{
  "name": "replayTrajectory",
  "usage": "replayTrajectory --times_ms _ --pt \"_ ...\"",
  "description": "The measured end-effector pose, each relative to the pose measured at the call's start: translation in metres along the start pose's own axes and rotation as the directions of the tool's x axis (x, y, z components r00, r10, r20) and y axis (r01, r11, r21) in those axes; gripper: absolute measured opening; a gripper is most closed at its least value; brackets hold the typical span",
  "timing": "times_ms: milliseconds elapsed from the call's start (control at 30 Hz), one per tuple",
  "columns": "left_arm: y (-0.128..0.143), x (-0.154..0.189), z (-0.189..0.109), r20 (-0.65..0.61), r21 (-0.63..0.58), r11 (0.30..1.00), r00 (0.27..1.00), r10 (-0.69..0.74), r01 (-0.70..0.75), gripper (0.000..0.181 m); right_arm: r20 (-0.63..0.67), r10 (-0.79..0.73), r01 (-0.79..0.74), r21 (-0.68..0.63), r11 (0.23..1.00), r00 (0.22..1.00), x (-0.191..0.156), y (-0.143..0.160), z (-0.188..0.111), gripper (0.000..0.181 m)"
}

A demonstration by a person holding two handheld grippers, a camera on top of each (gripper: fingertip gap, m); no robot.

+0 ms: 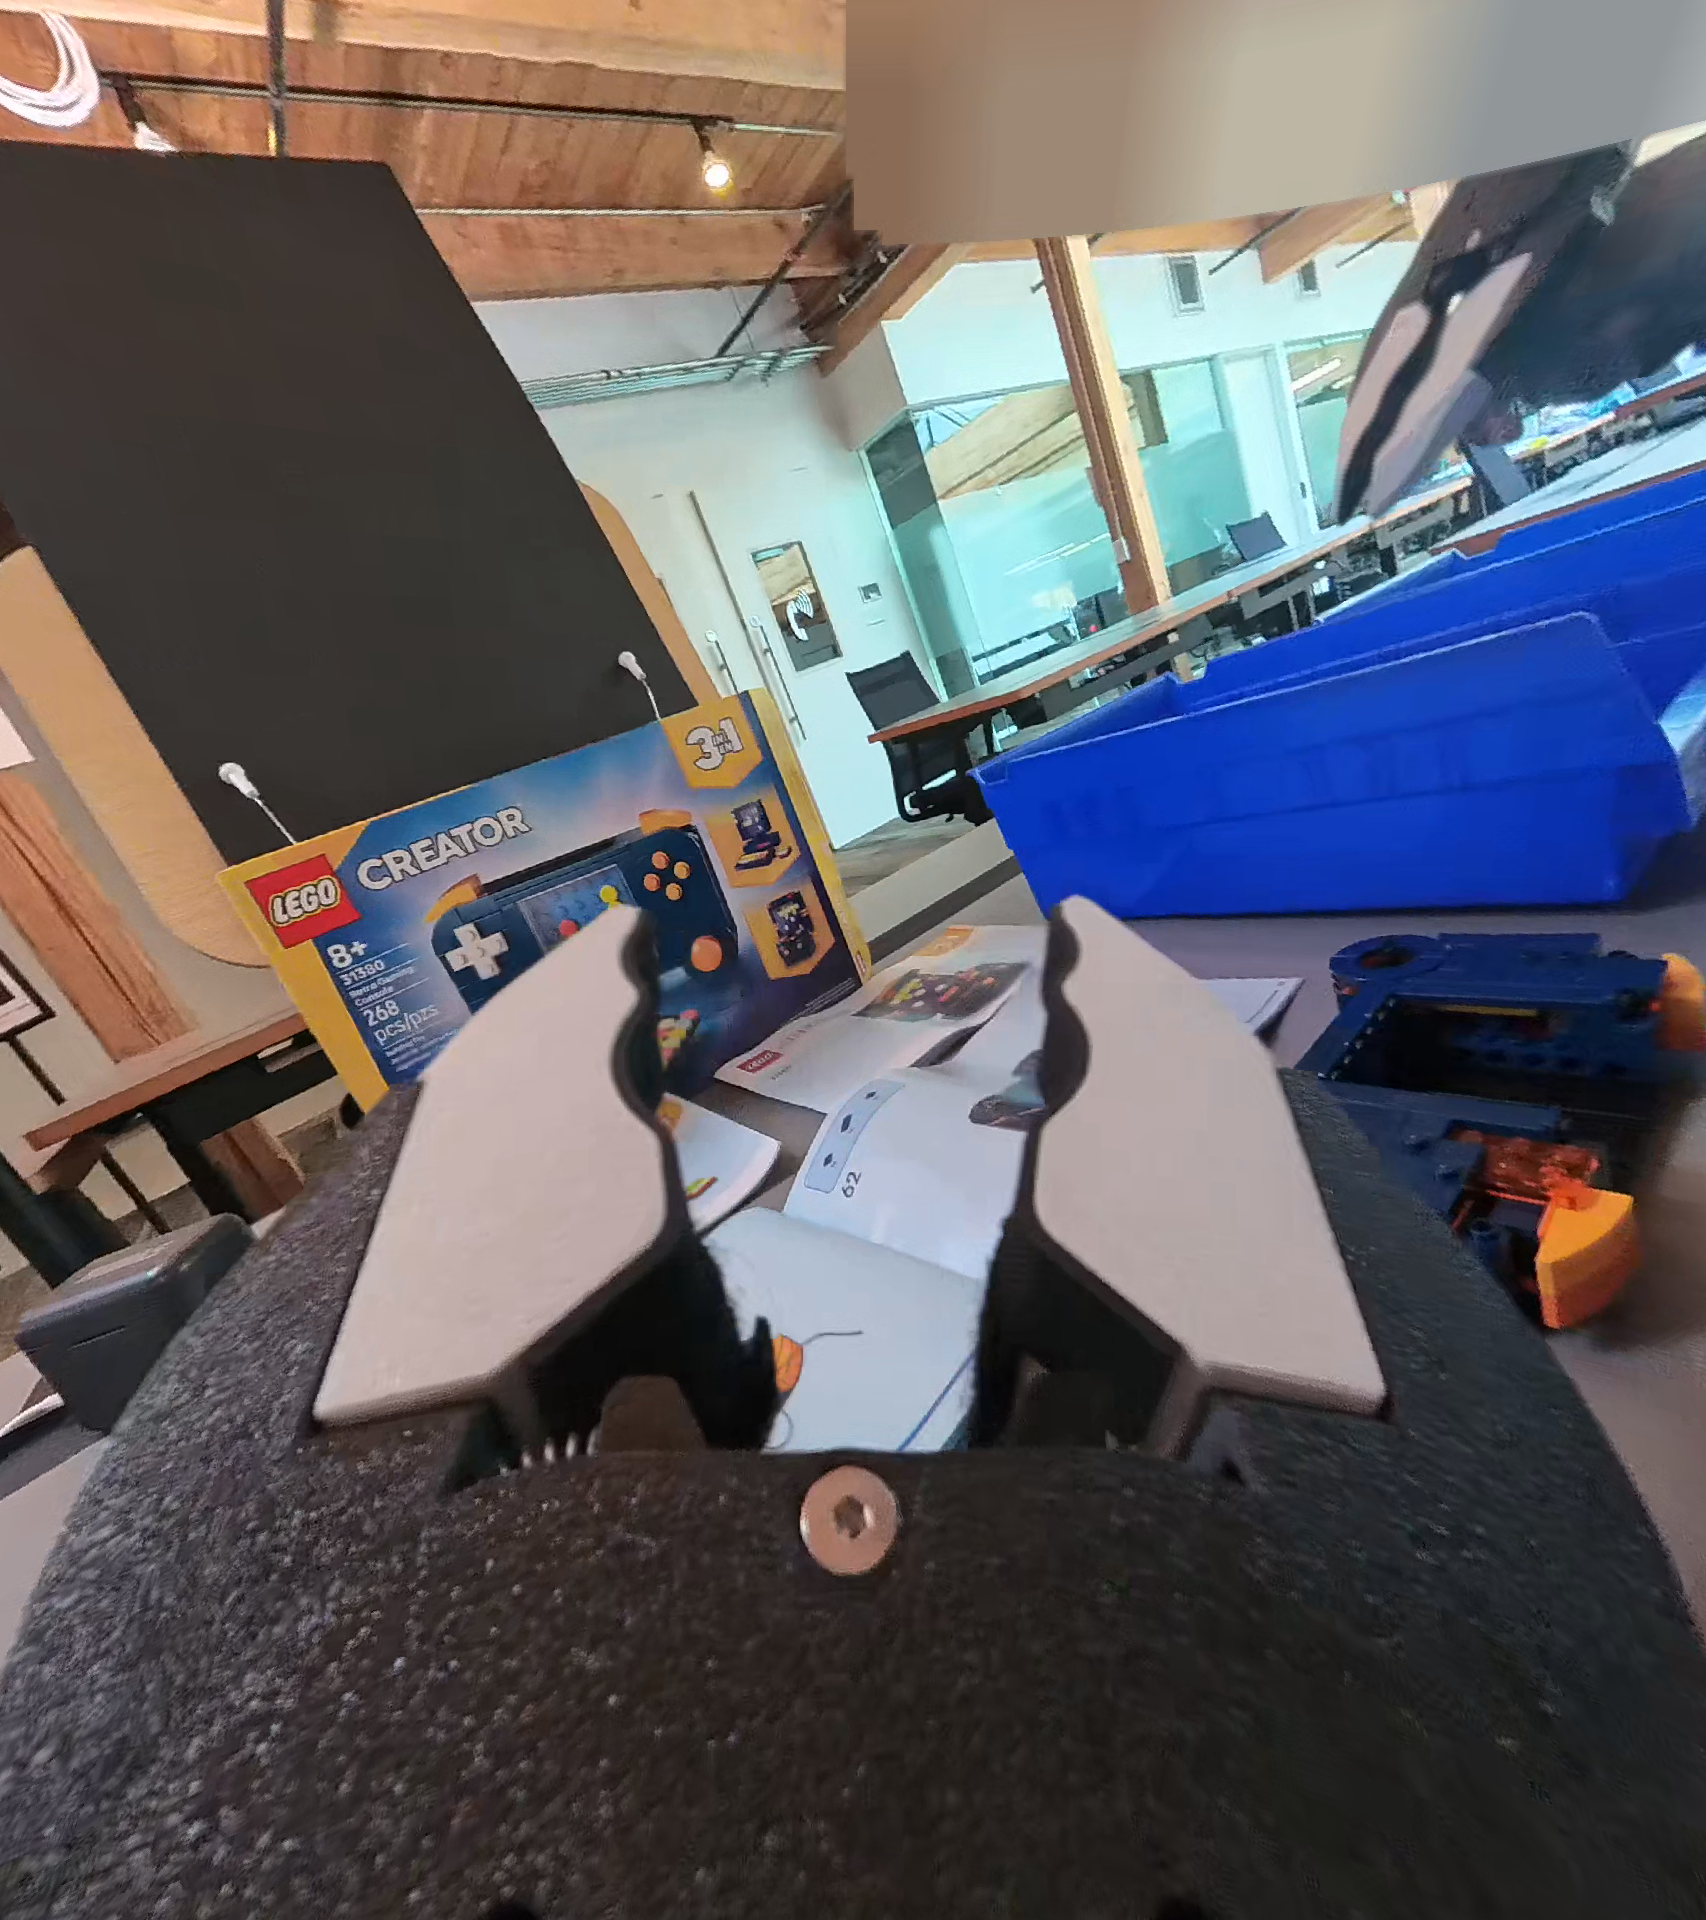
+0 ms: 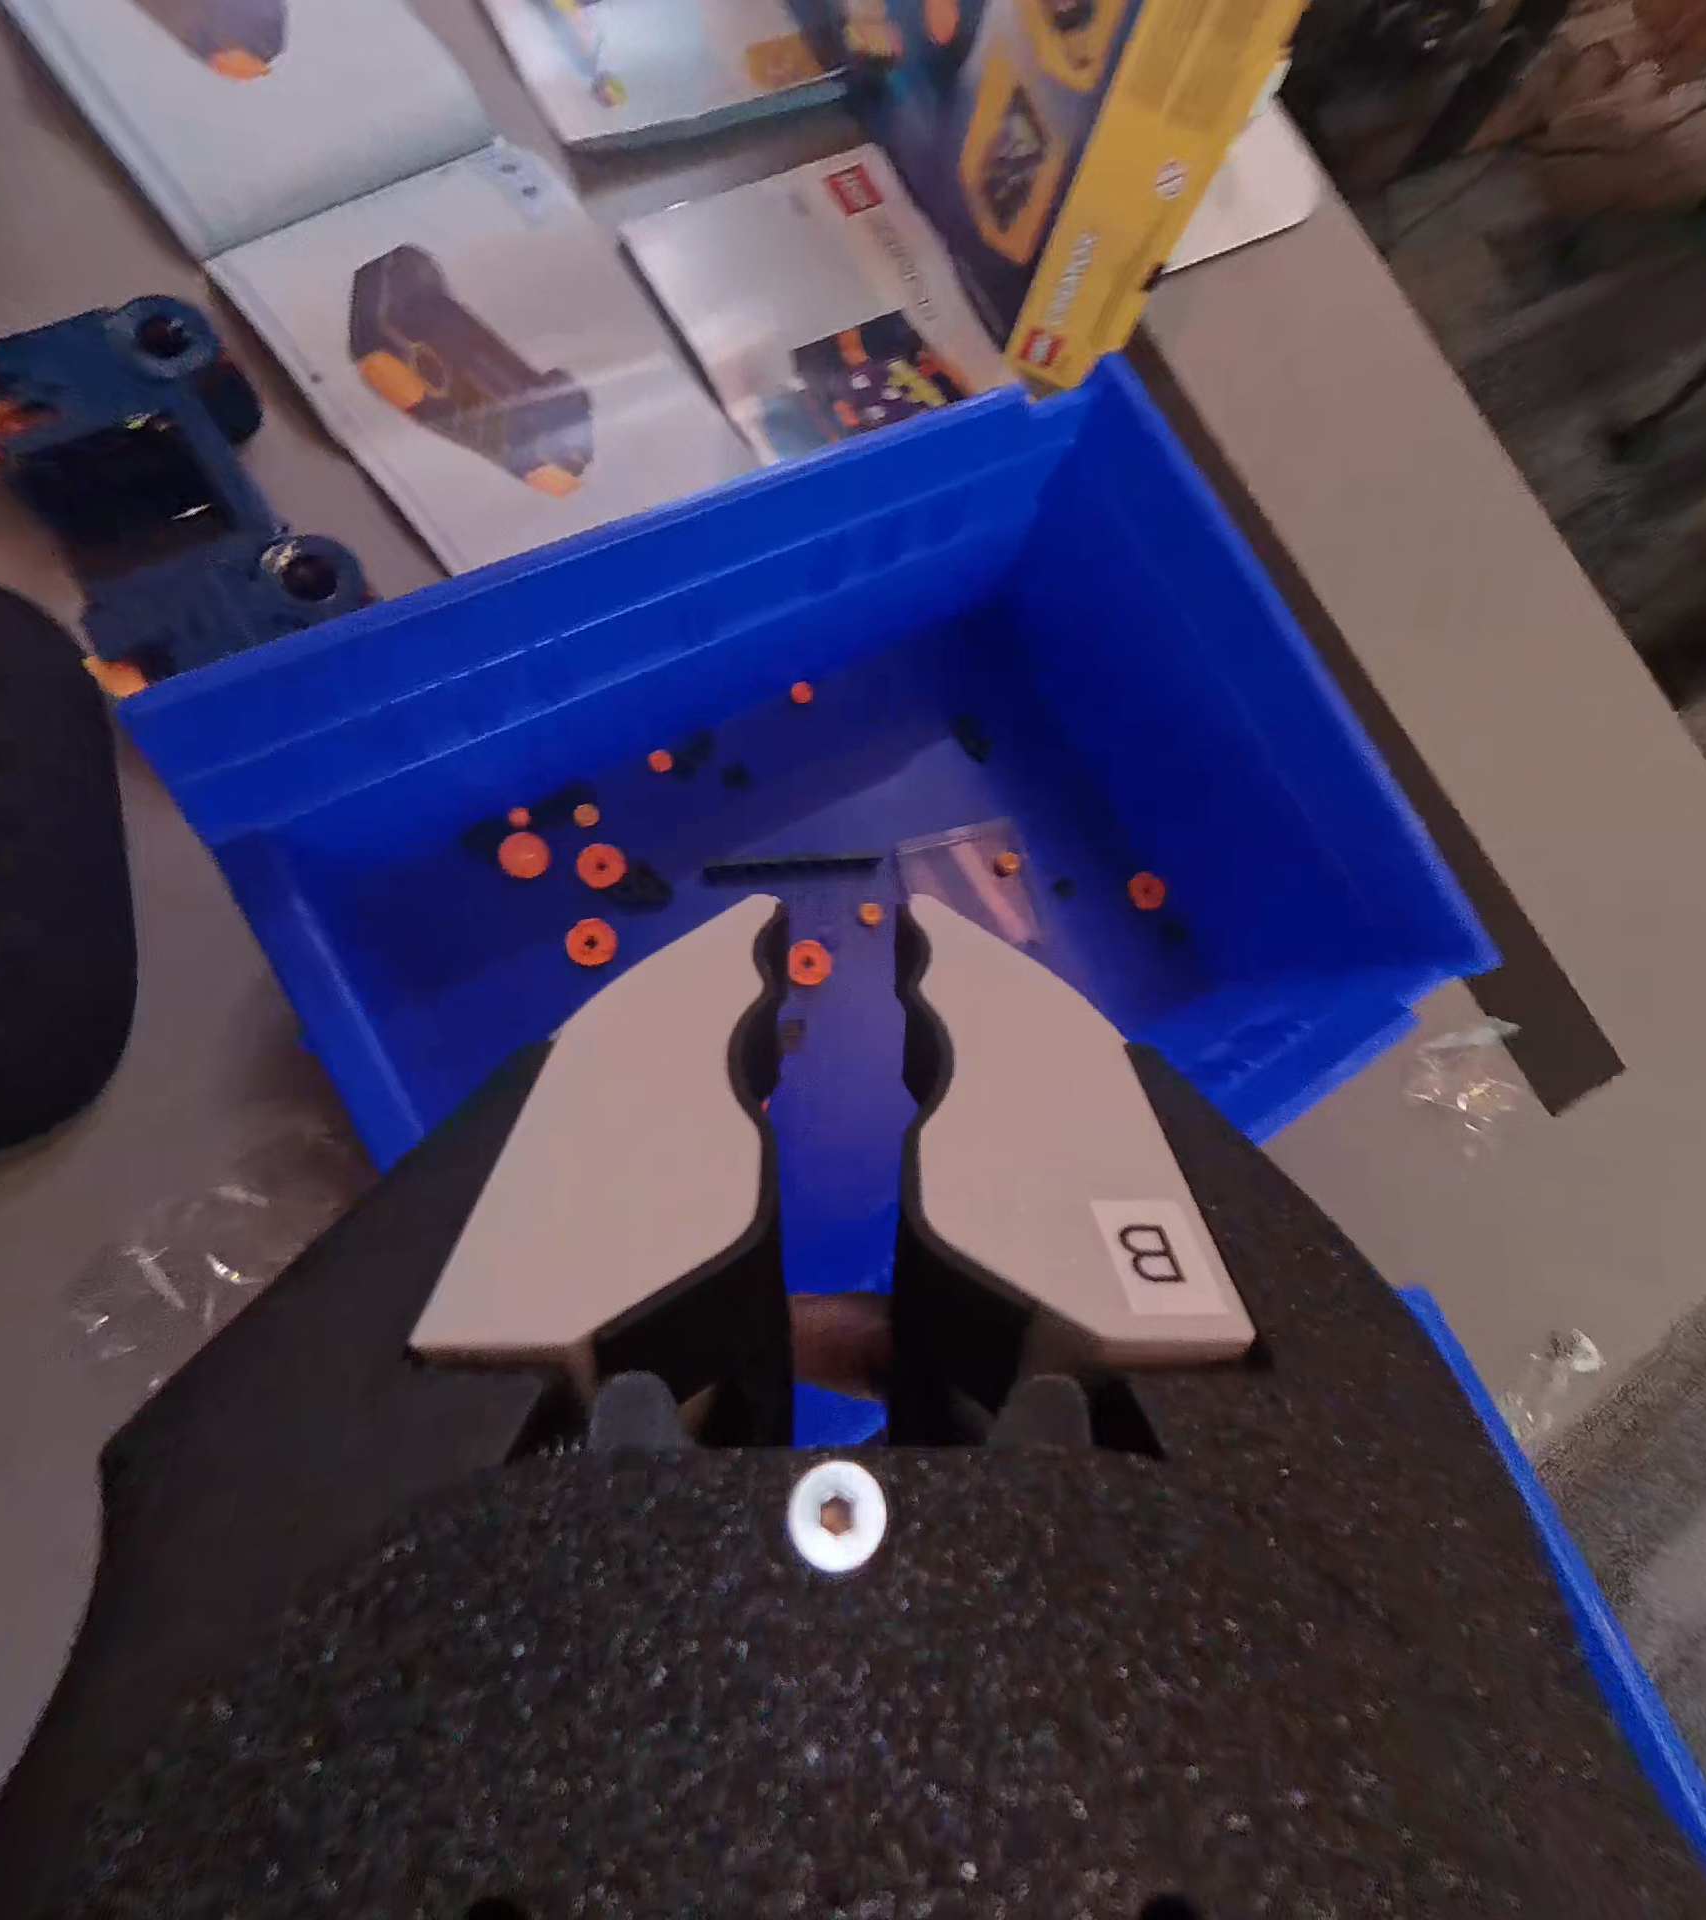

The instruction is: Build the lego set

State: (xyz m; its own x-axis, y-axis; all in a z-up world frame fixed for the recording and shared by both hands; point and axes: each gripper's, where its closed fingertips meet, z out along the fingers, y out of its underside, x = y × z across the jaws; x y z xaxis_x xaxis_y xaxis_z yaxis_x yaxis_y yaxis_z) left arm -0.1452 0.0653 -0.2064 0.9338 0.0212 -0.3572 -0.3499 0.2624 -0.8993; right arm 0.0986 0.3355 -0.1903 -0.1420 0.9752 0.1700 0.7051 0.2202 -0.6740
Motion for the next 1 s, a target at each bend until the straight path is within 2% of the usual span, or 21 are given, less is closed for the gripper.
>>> replayTrajectory --times_ms 133,267,300,400,467,567,600,667,800,1000 --pt "0.0 -0.008 0.002 0.049 0.011 0.999 0.998 -0.031 0.03 0.102 0.019 -0.08 0.081 -0.062 0.995 0.997 -0.014 0.008 0.016 0.046" --pt "0.001 -0.012 0.002 0.076 0.009 0.999 0.997 -0.032 0.031 0.115 0.07 -0.06 0.066 -0.087 0.994 0.996 -0.027 0.01 0.027 0.05" --pt "0.002 -0.012 0.002 0.073 0.003 1.0 0.997 -0.03 0.029 0.116 0.078 -0.042 0.049 -0.08 0.996 0.996 -0.031 0.007 0.031 0.047" --pt "0.003 -0.007 0.004 0.046 -0.002 1.0 0.999 -0.027 0.027 0.116 0.168 0.034 -0.028 -0.041 0.999 0.985 -0.063 -0.009 0.052 0.017" --pt "0.003 -0.004 0.005 0.027 -0.003 1.0 0.999 -0.023 0.023 0.116 0.203 0.026 -0.008 -0.088 0.996 0.979 -0.08 -0.004 0.076 0.008" --pt "0.002 -0.001 0.004 0.007 0.006 0.999 0.999 -0.035 0.035 0.115 0.193 0.012 0.033 -0.23 0.973 0.981 -0.084 0.021 0.115 0.009" --pt "0.002 -0.001 0.004 0.003 0.012 0.999 0.999 -0.046 0.046 0.115 0.213 0.002 0.054 -0.259 0.964 0.977 -0.086 0.027 0.123 0.01" --pt "0.001 -0.003 0.003 0.003 0.026 0.997 0.998 -0.07 0.07 0.115 0.172 -0.042 0.087 -0.263 0.961 0.984 -0.077 0.031 0.134 0.01" --pt "-0.001 -0.008 0.001 0.013 0.047 0.993 0.994 -0.112 0.111 0.114 0.242 -0.057 0.108 -0.202 0.973 0.969 -0.085 0.026 0.139 0.013" --pt "0.002 -0.007 0.001 0.01 0.035 0.992 0.993 -0.12 0.119 0.114 0.319 -0.082 0.166 -0.249 0.954 0.944 -0.098 0.041 0.138 0.027"
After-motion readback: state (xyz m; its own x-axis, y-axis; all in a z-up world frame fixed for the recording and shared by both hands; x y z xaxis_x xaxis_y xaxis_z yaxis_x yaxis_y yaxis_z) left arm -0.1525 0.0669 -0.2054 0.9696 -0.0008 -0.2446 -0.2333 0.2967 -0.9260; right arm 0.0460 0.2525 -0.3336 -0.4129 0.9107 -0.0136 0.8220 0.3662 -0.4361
